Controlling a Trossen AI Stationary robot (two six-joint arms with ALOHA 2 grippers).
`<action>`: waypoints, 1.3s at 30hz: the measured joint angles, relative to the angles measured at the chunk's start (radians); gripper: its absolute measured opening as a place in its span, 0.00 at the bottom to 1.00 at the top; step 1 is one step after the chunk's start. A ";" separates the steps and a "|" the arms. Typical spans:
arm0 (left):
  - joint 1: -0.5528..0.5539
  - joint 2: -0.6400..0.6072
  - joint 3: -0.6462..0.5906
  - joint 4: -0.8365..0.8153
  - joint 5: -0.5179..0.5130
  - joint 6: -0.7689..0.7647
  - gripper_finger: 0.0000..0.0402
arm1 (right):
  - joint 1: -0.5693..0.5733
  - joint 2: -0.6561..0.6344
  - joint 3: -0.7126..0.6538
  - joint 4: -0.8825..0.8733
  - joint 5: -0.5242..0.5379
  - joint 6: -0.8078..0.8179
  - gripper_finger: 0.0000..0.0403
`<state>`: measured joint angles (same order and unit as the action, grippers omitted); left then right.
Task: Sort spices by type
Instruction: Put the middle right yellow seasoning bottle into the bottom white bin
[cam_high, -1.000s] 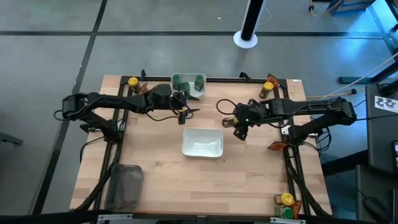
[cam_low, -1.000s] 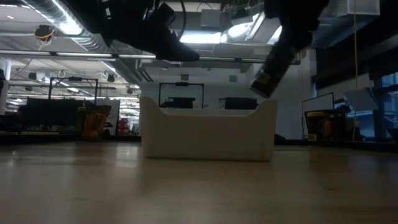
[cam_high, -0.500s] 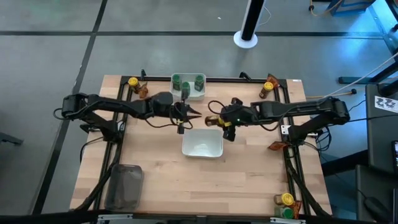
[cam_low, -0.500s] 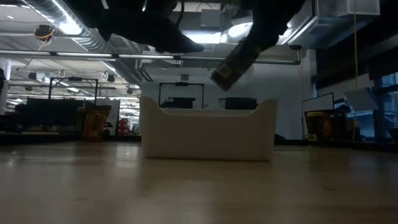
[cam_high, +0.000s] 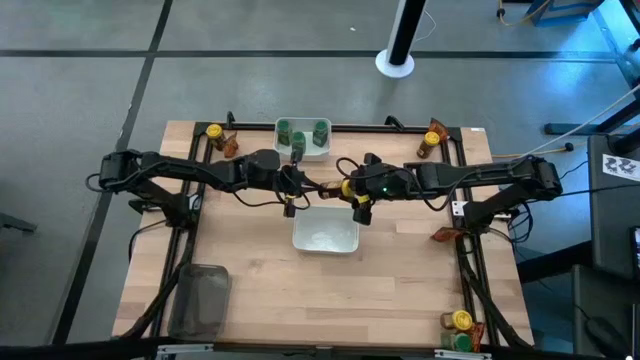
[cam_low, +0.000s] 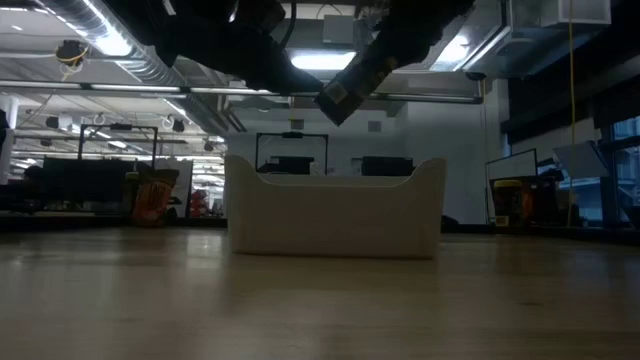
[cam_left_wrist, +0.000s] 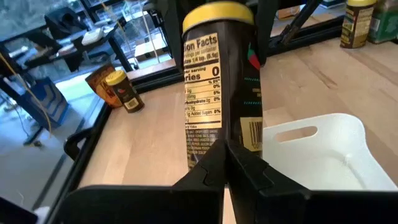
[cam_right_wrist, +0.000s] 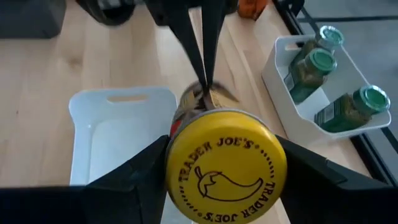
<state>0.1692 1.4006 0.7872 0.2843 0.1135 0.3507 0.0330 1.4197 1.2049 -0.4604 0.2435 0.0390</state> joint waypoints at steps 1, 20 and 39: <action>0.000 0.000 0.000 -0.005 -0.001 -0.003 0.01 | 0.000 0.000 0.000 0.013 -0.001 -0.007 0.59; -0.033 0.003 -0.001 -0.021 -0.001 0.007 0.01 | 0.000 0.039 0.000 0.160 -0.073 -0.045 0.60; -0.037 -0.078 0.000 -0.191 -0.146 -0.024 0.01 | 0.083 0.096 -0.007 -0.045 -0.169 0.015 0.61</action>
<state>0.1318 1.3225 0.7872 0.0938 -0.0322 0.3271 0.1163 1.5152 1.1976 -0.5053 0.0744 0.0541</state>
